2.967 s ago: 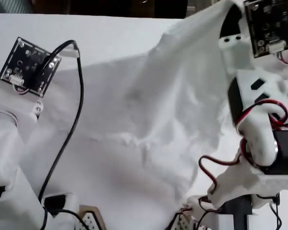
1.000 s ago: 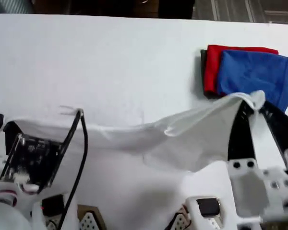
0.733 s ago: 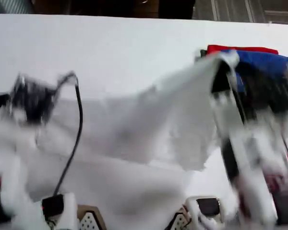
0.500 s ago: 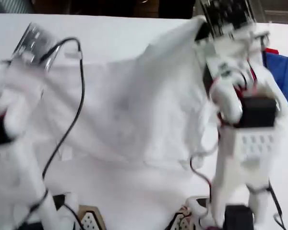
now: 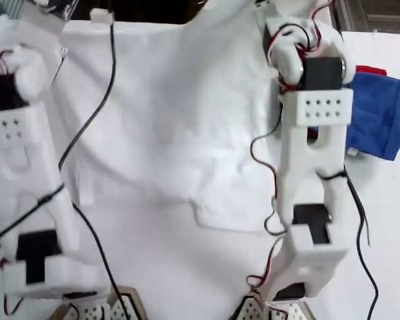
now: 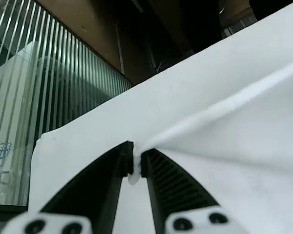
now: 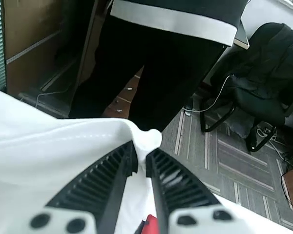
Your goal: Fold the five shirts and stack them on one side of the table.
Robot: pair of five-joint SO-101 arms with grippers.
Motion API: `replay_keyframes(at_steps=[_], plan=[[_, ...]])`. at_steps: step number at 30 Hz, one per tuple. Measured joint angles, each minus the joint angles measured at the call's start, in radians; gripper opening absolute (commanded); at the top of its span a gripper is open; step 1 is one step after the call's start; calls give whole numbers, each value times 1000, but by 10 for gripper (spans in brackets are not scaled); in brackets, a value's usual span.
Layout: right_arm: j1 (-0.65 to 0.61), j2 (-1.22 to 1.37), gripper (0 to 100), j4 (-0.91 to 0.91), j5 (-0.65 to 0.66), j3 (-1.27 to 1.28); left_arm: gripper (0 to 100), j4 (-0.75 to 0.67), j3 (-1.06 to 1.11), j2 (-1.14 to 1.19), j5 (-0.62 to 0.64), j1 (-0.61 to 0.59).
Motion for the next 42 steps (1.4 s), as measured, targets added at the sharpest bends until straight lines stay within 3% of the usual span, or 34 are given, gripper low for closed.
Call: replay_keyframes(at_steps=[10, 14, 20, 26, 42], plan=[[2, 224, 18, 34, -6, -40, 27, 2, -129, 350, 20, 0], [2, 282, 18, 34, -6, -40, 27, -63, -129, 471, 20, 0], [2, 299, 18, 34, -6, -54, 27, -115, -129, 526, 20, 0], [9, 273, 18, 167, -6, -149, 27, 52, -129, 477, 20, 0], [46, -28, 18, 588, -6, -440, 27, 445, -129, -15, 20, 0]])
